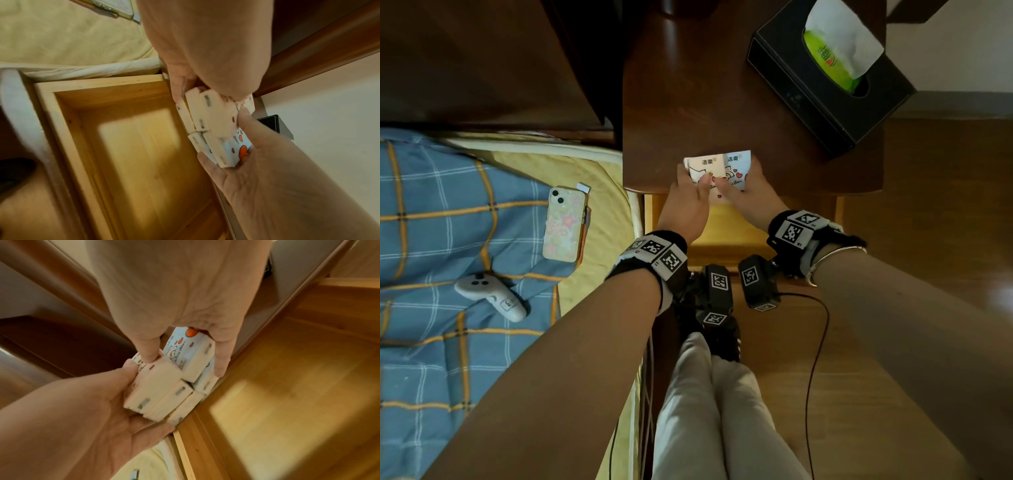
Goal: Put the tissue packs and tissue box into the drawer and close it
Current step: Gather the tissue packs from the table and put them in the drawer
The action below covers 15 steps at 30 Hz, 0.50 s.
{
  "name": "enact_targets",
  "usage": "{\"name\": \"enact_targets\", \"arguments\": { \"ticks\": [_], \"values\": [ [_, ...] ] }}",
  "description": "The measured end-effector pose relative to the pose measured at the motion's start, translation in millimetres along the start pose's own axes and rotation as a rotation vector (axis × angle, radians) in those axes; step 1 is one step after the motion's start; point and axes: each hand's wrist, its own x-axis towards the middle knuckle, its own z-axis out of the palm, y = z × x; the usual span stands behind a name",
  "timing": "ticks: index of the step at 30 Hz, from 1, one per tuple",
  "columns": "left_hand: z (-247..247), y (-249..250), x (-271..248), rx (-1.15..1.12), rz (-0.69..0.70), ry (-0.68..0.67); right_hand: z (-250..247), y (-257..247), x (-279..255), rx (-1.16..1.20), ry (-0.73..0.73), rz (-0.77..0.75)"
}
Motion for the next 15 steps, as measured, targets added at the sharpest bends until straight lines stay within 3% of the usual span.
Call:
{"name": "enact_targets", "arguments": {
  "ticks": [9, 15],
  "values": [
    [13, -31, -47, -0.031, 0.017, 0.034, 19, 34, -39, -0.009, -0.021, -0.057],
    [23, -65, -48, -0.022, -0.008, 0.005, 44, 64, -33, 0.032, -0.044, -0.022]
  ]
}}
